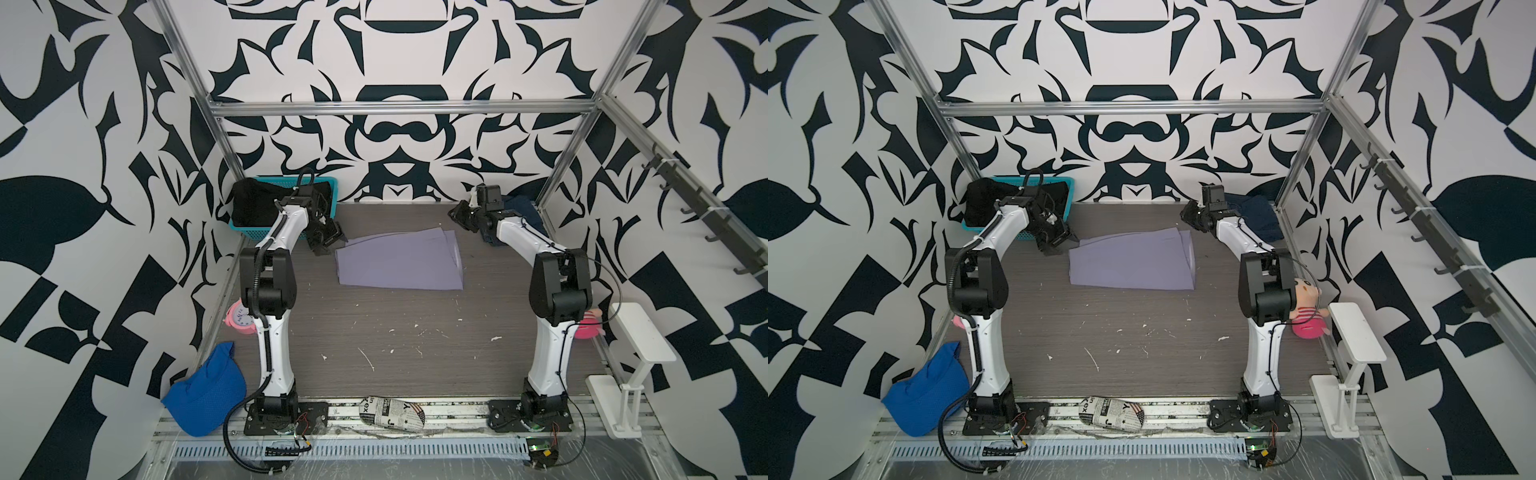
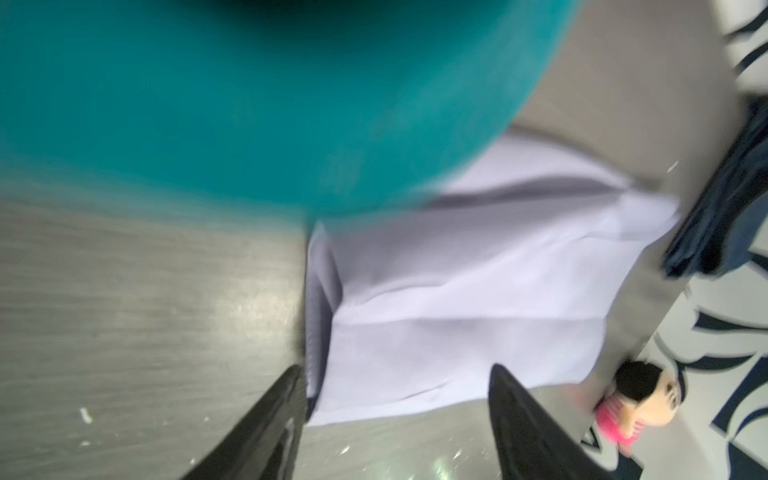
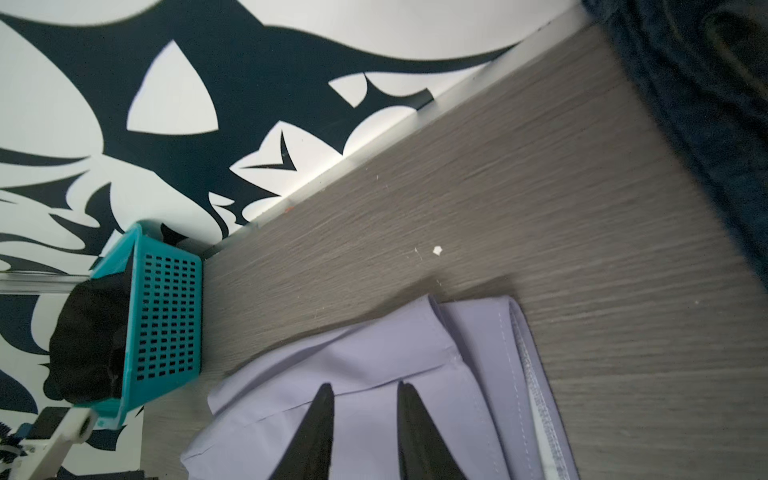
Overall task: Fold and stack the skirts
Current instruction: 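Lay the folded edge down at the far side and open both grippers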
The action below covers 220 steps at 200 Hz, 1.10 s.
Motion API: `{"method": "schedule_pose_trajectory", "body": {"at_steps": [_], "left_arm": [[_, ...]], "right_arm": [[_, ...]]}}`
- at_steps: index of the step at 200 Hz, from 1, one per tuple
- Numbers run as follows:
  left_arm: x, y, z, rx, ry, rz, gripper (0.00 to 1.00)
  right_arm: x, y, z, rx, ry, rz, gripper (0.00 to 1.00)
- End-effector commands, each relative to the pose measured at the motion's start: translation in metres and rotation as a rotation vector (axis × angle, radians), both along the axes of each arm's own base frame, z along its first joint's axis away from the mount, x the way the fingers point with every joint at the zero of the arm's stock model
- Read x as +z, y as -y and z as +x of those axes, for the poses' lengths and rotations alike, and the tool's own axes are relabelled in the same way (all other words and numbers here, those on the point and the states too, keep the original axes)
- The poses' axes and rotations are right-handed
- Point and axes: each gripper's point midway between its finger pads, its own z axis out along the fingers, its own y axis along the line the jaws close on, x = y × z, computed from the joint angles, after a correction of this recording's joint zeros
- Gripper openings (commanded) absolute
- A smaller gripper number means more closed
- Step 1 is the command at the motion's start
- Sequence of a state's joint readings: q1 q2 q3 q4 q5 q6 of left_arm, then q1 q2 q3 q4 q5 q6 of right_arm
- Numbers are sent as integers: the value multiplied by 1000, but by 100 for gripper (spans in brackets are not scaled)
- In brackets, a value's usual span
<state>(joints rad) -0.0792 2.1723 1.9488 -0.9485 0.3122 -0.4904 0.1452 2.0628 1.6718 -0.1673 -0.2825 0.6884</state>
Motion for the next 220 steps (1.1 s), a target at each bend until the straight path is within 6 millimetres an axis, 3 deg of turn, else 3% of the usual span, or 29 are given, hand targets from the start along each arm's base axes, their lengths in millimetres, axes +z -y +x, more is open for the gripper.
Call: {"method": "schedule_pose_trajectory", "body": {"at_steps": [1,17,34,61,79,119,151,192,220], "left_arm": [[46,-17,1,34,124,63,78],[65,-18,-13,46,184,68,77],[69,-13,-32,46,236,63,77],[50,-12,-59,57,239,47,77],[34,-13,-67,51,217,60,77],[13,5,-66,-5,233,60,77],[1,12,-56,-17,256,45,79],[-15,10,-33,-27,279,78,88],[-29,14,-15,-35,261,72,89]], "right_arm": [[70,5,0,-15,131,11,33],[89,3,-15,7,161,21,33],[100,1,-41,29,189,14,33],[76,1,-75,58,150,7,34],[55,-4,-82,113,136,-11,35],[9,-32,-55,327,55,-49,39],[-26,-34,-25,377,35,-118,51],[-54,-34,0,414,-12,-171,56],[-65,-36,9,416,-28,-171,56]]}}
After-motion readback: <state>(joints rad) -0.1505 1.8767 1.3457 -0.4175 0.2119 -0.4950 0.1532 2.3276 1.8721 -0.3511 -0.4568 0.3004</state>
